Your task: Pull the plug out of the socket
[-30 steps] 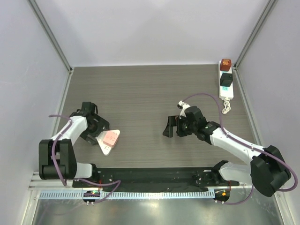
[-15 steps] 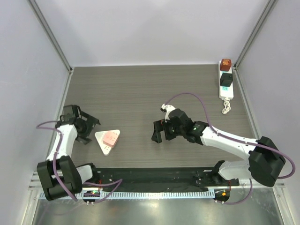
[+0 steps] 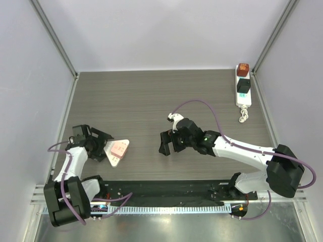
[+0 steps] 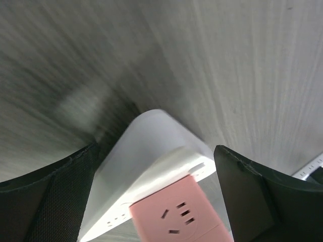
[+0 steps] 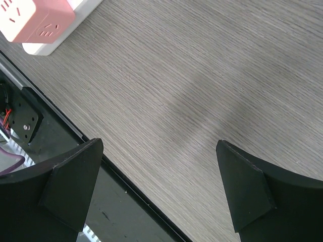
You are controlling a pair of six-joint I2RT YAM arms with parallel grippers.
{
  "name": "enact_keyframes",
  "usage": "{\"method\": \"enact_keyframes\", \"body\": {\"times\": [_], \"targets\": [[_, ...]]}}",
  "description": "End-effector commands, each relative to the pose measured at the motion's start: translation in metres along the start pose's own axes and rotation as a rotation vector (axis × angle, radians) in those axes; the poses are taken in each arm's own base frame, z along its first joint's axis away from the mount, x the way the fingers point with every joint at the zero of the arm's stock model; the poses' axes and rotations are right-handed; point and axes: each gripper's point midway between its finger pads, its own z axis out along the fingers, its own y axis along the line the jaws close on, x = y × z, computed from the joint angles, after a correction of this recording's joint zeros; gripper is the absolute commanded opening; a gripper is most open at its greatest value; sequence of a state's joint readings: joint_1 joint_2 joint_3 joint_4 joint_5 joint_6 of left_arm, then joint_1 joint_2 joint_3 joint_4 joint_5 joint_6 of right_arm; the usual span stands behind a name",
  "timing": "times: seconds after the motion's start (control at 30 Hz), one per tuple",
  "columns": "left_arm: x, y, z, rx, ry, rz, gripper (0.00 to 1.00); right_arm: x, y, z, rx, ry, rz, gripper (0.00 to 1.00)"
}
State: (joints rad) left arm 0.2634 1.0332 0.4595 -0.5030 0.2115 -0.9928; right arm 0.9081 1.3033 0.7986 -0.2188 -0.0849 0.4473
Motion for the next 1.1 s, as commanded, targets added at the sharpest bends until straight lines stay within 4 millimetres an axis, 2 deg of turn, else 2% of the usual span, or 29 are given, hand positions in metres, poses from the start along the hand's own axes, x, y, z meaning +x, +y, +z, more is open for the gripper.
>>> {"method": "enact_keyframes", "body": {"times": [0.0,0.2,0.33,0.43,0.53,0.67,0.7,0.77,0.8,0.87,0.9,0.97,1.0,1.07], "targets": [[-0.002,-0.037,0.002,0.147,0.001,0.015,0.97,-0.014,0.006,-0.004,0.002,-0.048,0.006,1.00],[0.030,-0.063,0.015,0.186,0.058,0.072,0.95,-0.015,-0.001,-0.007,0.035,-0.072,0.004,1.00],[0.062,-0.084,0.019,0.218,0.097,0.149,0.94,-0.016,-0.009,-0.009,0.072,-0.090,0.005,1.00],[0.083,-0.094,0.022,0.233,0.126,0.187,0.94,-0.014,-0.014,-0.011,0.095,-0.095,0.009,1.00],[0.095,-0.098,0.024,0.233,0.148,0.216,0.94,-0.010,-0.018,-0.012,0.109,-0.093,0.019,1.00],[0.084,-0.098,0.022,0.212,0.104,0.249,0.97,-0.008,-0.020,-0.014,0.115,-0.093,0.027,1.00],[0.074,-0.099,0.020,0.212,0.078,0.253,1.00,-0.007,-0.020,-0.014,0.118,-0.091,0.027,1.00],[0.068,-0.098,0.018,0.227,0.093,0.240,1.00,-0.006,-0.021,-0.017,0.121,-0.093,0.027,1.00],[0.058,-0.093,0.020,0.232,0.085,0.218,1.00,-0.006,-0.021,-0.018,0.120,-0.096,0.027,1.00],[0.052,-0.098,0.019,0.286,0.096,0.211,0.98,-0.004,-0.022,-0.018,0.120,-0.091,0.023,1.00],[0.046,-0.099,0.019,0.309,0.088,0.208,0.95,-0.004,-0.021,-0.018,0.116,-0.088,0.020,1.00],[0.047,-0.104,0.019,0.360,0.096,0.242,0.92,-0.004,-0.020,-0.017,0.107,-0.079,0.011,1.00],[0.047,-0.115,0.016,0.420,0.089,0.258,0.90,-0.002,-0.017,-0.016,0.092,-0.069,0.009,1.00],[0.055,-0.113,0.018,0.461,0.121,0.251,0.85,-0.002,-0.014,-0.015,0.080,-0.061,0.003,1.00]]}}
